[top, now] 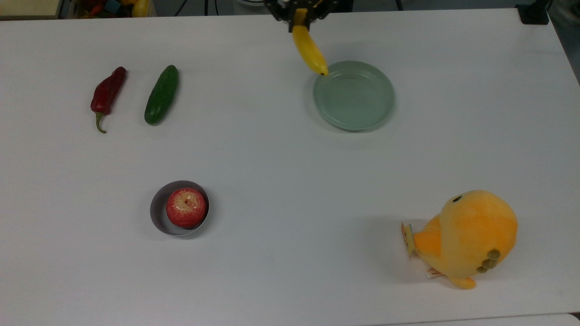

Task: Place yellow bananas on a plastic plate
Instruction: 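Carry the banana over the green plate and lower it, then open the gripper to release the banana onto the plate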

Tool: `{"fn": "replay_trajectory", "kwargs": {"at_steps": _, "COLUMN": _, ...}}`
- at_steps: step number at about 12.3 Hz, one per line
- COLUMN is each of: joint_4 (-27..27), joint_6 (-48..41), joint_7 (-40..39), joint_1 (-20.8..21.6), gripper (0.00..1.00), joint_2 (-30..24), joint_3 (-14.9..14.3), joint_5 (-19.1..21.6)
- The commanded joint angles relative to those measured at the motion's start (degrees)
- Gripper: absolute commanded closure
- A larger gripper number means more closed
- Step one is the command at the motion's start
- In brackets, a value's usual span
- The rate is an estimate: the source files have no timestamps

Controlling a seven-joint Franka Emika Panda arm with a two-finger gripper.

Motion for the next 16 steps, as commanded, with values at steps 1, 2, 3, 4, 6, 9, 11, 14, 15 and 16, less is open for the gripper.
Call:
{"fn": "replay_trajectory", "kwargs": {"at_steps": 1, "joint_4": -0.5, "joint_6": 1.5, "joint_7": 9.9, "joint_1": 1.2, "gripper": 1.0, "joint_2": 2.2, "joint_3": 2.0, "joint_5": 1.7}}
{"fn": "replay_trajectory", "kwargs": {"at_steps": 2, "joint_4": -1.8, "joint_6": 5.7, "joint_7": 14.5, "joint_1": 2.4, "gripper": 1.0, "joint_2": 3.0, "joint_3": 2.0, "joint_5": 2.0}}
{"fn": "replay_trajectory", "kwargs": {"at_steps": 3, "joint_4": -2.7, "joint_6": 10.8, "joint_7": 17.9, "joint_1": 3.4, "gripper": 1.0, "joint_2": 4.5, "joint_3": 2.0, "joint_5": 2.0}}
{"fn": "replay_trajectory", "kwargs": {"at_steps": 4, "joint_4": -2.8, "joint_6": 14.5, "joint_7": 19.5, "joint_1": 4.4, "gripper": 1.0, "joint_2": 6.9, "joint_3": 2.0, "joint_5": 2.0}}
{"fn": "replay_trajectory", "kwargs": {"at_steps": 6, "joint_4": -4.4, "joint_6": 16.8, "joint_7": 21.2, "joint_1": 5.4, "gripper": 1.0, "joint_2": 9.2, "joint_3": 2.0, "joint_5": 2.0}}
{"fn": "replay_trajectory", "kwargs": {"at_steps": 9, "joint_4": -6.1, "joint_6": 22.5, "joint_7": 22.0, "joint_1": 7.5, "gripper": 1.0, "joint_2": 14.2, "joint_3": 2.0, "joint_5": 1.9}}
{"fn": "replay_trajectory", "kwargs": {"at_steps": 11, "joint_4": -6.2, "joint_6": 23.6, "joint_7": 22.5, "joint_1": 7.6, "gripper": 1.0, "joint_2": 15.5, "joint_3": 2.1, "joint_5": 1.4}}
{"fn": "replay_trajectory", "kwargs": {"at_steps": 14, "joint_4": -6.2, "joint_6": 23.5, "joint_7": 22.5, "joint_1": 7.9, "gripper": 0.91, "joint_2": 16.1, "joint_3": 2.3, "joint_5": 1.1}}
{"fn": "replay_trajectory", "kwargs": {"at_steps": 15, "joint_4": -6.1, "joint_6": 23.6, "joint_7": 22.5, "joint_1": 7.5, "gripper": 0.71, "joint_2": 16.1, "joint_3": 2.3, "joint_5": 1.1}}
{"fn": "replay_trajectory", "kwargs": {"at_steps": 16, "joint_4": -6.2, "joint_6": 23.4, "joint_7": 22.5, "joint_1": 7.5, "gripper": 0.62, "joint_2": 16.1, "joint_3": 2.3, "joint_5": 1.1}}
